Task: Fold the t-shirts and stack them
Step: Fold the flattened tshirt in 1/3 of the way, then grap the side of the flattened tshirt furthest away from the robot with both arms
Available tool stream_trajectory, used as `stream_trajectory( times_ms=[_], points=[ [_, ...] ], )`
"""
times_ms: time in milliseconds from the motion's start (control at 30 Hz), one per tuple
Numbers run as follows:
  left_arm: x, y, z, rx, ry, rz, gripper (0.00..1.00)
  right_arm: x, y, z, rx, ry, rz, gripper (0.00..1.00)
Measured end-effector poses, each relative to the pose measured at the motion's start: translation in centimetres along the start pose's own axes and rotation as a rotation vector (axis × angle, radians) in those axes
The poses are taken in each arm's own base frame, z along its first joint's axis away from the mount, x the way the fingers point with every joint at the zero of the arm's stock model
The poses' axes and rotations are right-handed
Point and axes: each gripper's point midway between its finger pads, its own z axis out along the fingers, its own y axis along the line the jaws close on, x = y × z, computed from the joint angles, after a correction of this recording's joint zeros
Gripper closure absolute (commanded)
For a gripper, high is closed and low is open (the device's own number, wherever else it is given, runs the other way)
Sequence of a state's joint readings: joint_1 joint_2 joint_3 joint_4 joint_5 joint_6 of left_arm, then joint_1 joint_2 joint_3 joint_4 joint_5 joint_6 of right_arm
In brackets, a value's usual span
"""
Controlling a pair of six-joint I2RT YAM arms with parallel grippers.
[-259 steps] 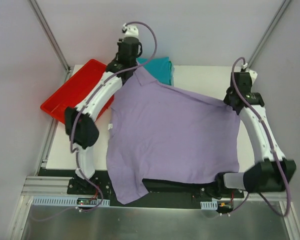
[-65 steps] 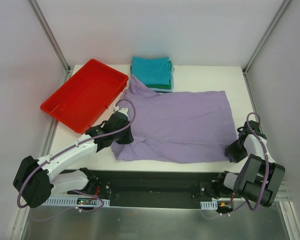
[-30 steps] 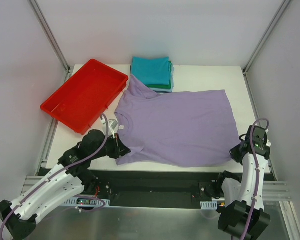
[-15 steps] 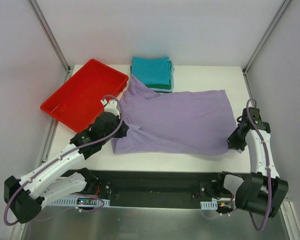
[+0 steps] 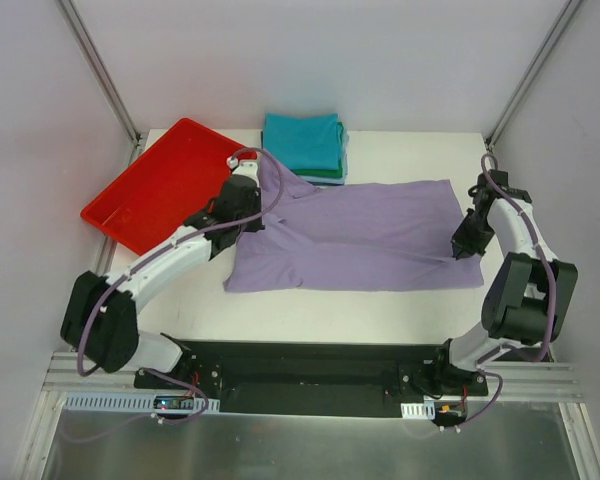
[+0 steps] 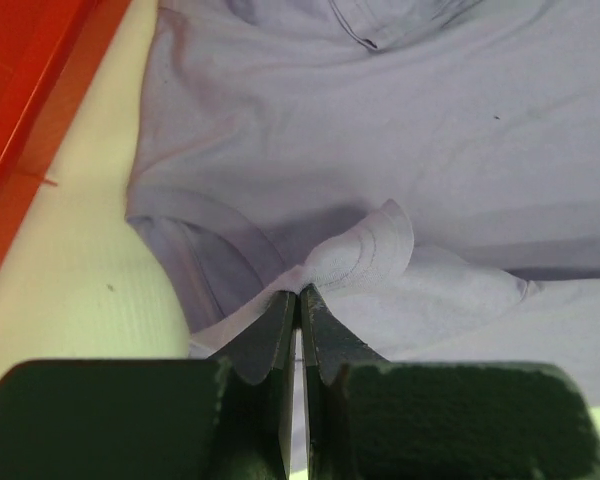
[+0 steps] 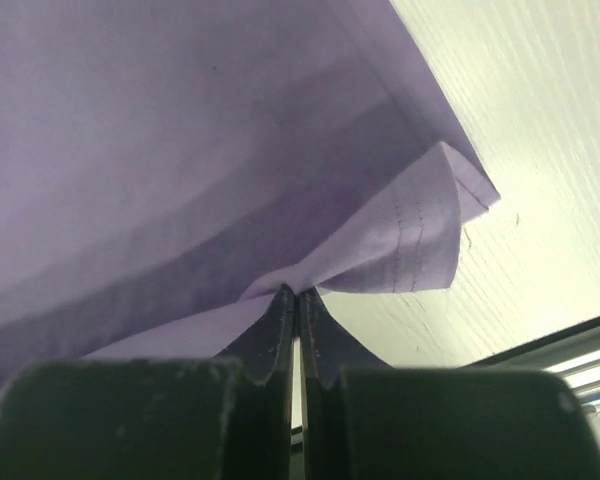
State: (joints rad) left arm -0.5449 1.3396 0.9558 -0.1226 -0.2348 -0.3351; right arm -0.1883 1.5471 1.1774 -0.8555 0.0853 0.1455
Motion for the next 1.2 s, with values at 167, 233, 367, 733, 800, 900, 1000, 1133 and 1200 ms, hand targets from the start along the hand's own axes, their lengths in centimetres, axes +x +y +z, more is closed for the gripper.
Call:
stream_trajectory(
  times_ms=[167, 233, 367, 733, 800, 900, 1000, 1133, 1200],
  points=[
    [-0.2, 0.7, 4.1, -0.024, 0.069, 0.026, 0.86, -1.7, 1.1, 1.8, 0.01, 0.033, -0.013, 0.87],
    [-0.8, 1.2, 5.9, -0.04, 0.086, 0.024, 0.44, -2.6, 1.6, 2.3, 0.011, 0.036, -0.017, 0.7],
    [-2.7, 2.2, 8.5, -0.062, 0.104, 0.013, 0.01, -5.4, 2.6, 3.0, 0.008, 0.006, -0.032, 0.38],
    [-2.1, -0.2, 3.0, 0.115, 0.133, -0.154, 0.01, -3.3, 2.4, 0.1, -0.087, -0.106, -0.027, 0.04],
    [0.2, -1.0, 1.9, 0.172, 0.187, -0.198, 0.01, -1.3, 2.9, 0.4, -0.147, -0.068, -0.042, 0.04],
    [4.8, -1.8, 1.4, 0.22, 0.305, -0.25, 0.01, 0.7, 4.1, 1.9, -0.199, 0.004, -0.08, 0.04],
    [8.6, -2.0, 1.2, 0.222, 0.413, -0.292, 0.01, 1.3, 5.3, 4.2, -0.222, 0.069, -0.101, 0.04],
    [11.6, -2.1, 1.5, 0.218, 0.493, -0.343, 0.01, 2.0, 5.2, 6.5, -0.196, 0.128, -0.093, 0.04],
    [13.1, -1.8, 1.5, 0.204, 0.522, -0.359, 0.01, 1.7, 5.1, 6.5, -0.197, 0.121, -0.081, 0.04]
  ],
)
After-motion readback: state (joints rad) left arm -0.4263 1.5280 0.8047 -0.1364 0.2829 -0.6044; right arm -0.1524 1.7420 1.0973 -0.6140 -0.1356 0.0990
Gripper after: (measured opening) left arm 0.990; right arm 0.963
